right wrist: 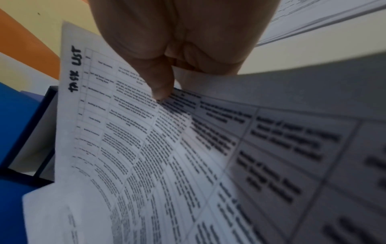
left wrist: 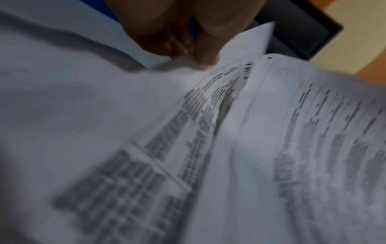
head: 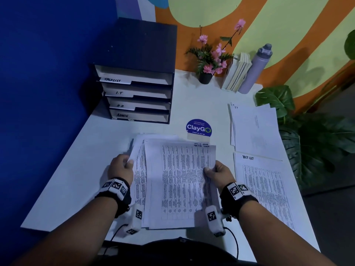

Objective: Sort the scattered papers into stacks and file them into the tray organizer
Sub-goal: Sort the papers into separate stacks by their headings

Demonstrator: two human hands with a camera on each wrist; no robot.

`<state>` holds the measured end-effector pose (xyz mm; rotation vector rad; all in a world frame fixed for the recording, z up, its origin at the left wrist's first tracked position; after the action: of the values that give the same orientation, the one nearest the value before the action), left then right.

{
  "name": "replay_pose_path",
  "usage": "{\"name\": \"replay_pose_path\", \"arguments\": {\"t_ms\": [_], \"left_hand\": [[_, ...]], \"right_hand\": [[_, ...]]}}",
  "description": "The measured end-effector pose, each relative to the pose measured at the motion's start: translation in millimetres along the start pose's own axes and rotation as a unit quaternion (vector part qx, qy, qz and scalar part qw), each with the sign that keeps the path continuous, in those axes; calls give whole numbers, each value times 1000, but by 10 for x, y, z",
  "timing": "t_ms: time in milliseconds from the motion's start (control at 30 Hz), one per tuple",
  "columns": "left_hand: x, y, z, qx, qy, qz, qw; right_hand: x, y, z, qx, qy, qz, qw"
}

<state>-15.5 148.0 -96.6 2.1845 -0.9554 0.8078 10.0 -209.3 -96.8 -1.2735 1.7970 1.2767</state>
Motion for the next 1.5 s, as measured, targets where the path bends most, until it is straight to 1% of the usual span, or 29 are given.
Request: {"name": "replay_pose_path", "arguments": {"t_ms": [67,133,233,300,367,433,500,533,567,600,633,667,733,800,867,1000,1067,1133,1200,1233,1400,1500], "left_hand": [[78,22,11,-7,69,-1,998],[148,22,25,-18,114,9,993],[196,16,88,-54,178,-6,983],[182,4,160,-86,198,-14,976],[180,10,229,-113,185,-11,976],[136,-8,272,-122,144,-1,982],[49,-46,290,-112,74,4,991],[-4,-65,275,-96,-1,6,995],[-59,-80,252,-76,-92,13,993],[-116,-77,226,-64,-172,9,983],[-160,-68,215,-59,-219,11,974],[-204,-64,213,-64,-235,3,970],[-256,-95,228,-73,-217,4,973],[-293,-151,215,-76,-186,6,979],[-309,-200,169,-65,-175,1,982],[-247,-195,52,-44,-139,1,989],[-207,-172,15,-34,-125,5,992],[-134,-112,-24,-14,-83,6,996],[-29,-29,-30,-8,-5,-1,1000],[16,-4,-17,-12,28,-3,1000],[194,48,61,-64,113,10,991],[280,106,87,-79,163,24,983]], "right_hand": [[-37,-22,28,-5,-11,-3,1000],[-83,-30,53,-3,-42,-7,999],[-163,-24,83,-3,-77,-18,997],[-191,-25,58,8,-95,-30,995],[-183,-28,10,23,-102,-31,994],[-156,-12,-33,33,-88,-30,995],[-120,15,-70,36,-86,-33,995],[-103,32,-89,36,-86,-38,995],[-93,53,-98,29,-79,-41,996],[-61,65,-106,22,-69,-40,997],[-27,77,-119,17,-58,-32,998],[37,81,-134,16,-52,-15,998],[100,103,-182,20,-39,5,999],[136,99,-205,12,-22,8,1000],[138,99,-199,0,-1,2,1000],[123,124,-174,-12,-33,22,999],[29,158,-182,-17,-44,16,999],[-22,156,-165,-22,-34,2,999],[-48,142,-119,-25,-34,-23,999],[-62,147,-93,-26,-43,-30,998],[-192,147,-29,-22,-100,-40,994],[-203,123,-42,5,-122,-36,992]]}}
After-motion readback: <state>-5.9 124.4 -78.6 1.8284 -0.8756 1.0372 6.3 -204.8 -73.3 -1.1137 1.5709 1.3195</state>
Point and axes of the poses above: each hand's wrist, its own y-axis away from the middle knuckle, its own z-axis out of the palm, x = y × z, the point moved 7 cm from there along -y, towards the middle knuckle, and after that the axes turned 4 degrees about -z, right-handed, at the moved point
